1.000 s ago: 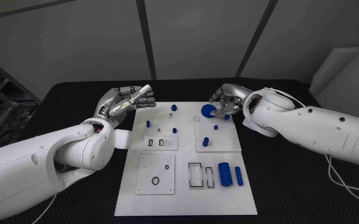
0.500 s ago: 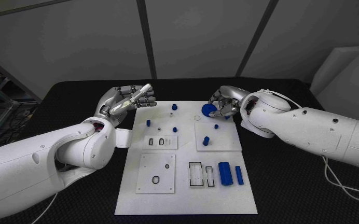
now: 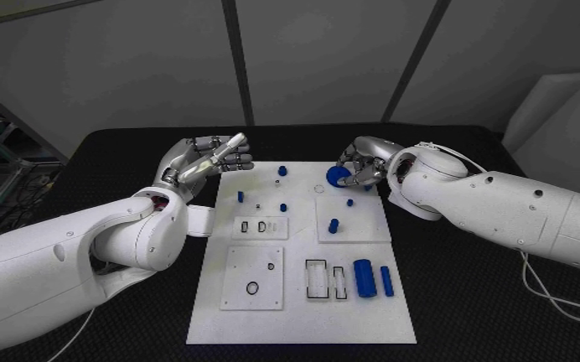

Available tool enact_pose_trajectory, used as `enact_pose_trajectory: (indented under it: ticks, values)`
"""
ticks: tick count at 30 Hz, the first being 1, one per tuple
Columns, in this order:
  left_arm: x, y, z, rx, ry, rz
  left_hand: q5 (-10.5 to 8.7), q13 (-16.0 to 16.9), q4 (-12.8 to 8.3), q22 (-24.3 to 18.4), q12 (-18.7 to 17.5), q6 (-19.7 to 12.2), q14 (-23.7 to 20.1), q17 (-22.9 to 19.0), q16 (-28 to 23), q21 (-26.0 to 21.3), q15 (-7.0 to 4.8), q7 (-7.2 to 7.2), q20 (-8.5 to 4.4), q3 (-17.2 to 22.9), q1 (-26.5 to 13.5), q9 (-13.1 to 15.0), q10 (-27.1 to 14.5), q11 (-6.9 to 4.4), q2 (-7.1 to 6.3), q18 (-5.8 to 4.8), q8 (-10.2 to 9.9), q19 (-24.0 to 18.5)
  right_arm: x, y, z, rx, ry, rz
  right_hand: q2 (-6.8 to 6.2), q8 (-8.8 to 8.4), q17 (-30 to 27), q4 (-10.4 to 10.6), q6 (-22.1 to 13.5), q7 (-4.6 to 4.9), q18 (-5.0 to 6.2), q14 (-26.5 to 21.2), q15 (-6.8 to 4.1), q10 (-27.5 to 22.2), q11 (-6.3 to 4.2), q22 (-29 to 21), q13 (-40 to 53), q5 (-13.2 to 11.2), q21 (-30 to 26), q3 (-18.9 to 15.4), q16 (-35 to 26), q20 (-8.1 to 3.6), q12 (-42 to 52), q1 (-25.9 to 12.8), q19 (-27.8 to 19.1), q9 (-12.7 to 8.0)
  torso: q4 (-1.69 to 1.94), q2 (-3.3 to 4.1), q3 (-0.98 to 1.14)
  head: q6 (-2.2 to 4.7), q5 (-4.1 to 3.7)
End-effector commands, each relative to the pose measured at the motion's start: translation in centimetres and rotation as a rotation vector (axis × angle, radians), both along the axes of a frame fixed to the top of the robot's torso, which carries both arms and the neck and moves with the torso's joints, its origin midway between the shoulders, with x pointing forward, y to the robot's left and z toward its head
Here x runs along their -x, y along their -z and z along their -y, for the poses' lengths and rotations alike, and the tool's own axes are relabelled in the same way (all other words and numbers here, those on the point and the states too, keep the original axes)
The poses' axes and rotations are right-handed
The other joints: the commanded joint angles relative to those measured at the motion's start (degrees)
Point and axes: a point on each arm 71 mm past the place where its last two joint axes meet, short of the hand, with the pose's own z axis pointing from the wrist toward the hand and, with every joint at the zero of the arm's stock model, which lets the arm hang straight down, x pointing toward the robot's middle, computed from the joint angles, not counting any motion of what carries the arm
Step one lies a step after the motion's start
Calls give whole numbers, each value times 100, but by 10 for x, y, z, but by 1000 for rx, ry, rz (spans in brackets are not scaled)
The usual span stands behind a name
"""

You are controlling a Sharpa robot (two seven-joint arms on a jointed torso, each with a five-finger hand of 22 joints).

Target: Assemble the parts on the task board

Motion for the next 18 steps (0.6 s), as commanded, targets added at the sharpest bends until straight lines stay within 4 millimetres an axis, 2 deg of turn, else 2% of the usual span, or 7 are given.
enact_pose_trajectory:
  ticks: [1,4,6,8,18]
  values:
    - [0,-1,1,5,12,13,30,-3,-8,-10,-34,39,0,-1,-30,10,18,19,-1,-38,7,-6,19,12,39,-88,-39,-19,-1,0,0,10,0,11,75,77,685,-30,131,-17,-57,442,17,98,-7,38,182,32,49,66,35,-11,174,11,54,18,-4,2,3,-11,1]
    - [0,-1,1,5,12,13,30,-3,-8,-10,-34,39,0,-1,-30,10,18,19,-1,-38,7,-6,19,12,39,-88,-39,-19,-2,0,0,7,1,22,181,200,736,-91,387,-52,-60,452,-7,275,-43,70,564,-20,67,156,57,-28,550,44,70,52,-1,2,3,4,5]
    - [0,-1,1,5,12,12,30,-3,-8,-10,-34,39,0,-1,-30,10,18,19,-1,-38,7,-6,19,12,39,-88,-39,-19,-2,-1,-1,8,0,30,266,253,757,-156,533,-89,-65,455,-33,328,-73,100,722,-284,82,263,66,-51,700,96,84,62,1,-2,2,-1,8]
    - [0,-1,1,4,12,12,30,-3,-8,-10,-34,39,0,-1,-30,10,18,19,-1,-38,7,-6,19,12,39,-88,-39,-19,-2,-1,-1,8,-2,35,312,275,769,-212,620,-116,-68,457,-50,357,-95,121,816,-372,92,348,71,-65,786,138,92,66,3,-4,1,-4,5]
    - [0,-1,0,4,12,11,30,-3,-14,-11,-43,43,5,1,-35,10,16,20,-1,-44,10,-7,23,10,50,-87,-46,-22,0,-5,-4,-6,-12,82,366,252,865,-451,741,-138,-86,475,-72,454,-114,213,1136,-394,136,645,108,-96,1081,245,132,47,-8,-5,3,-2,19]
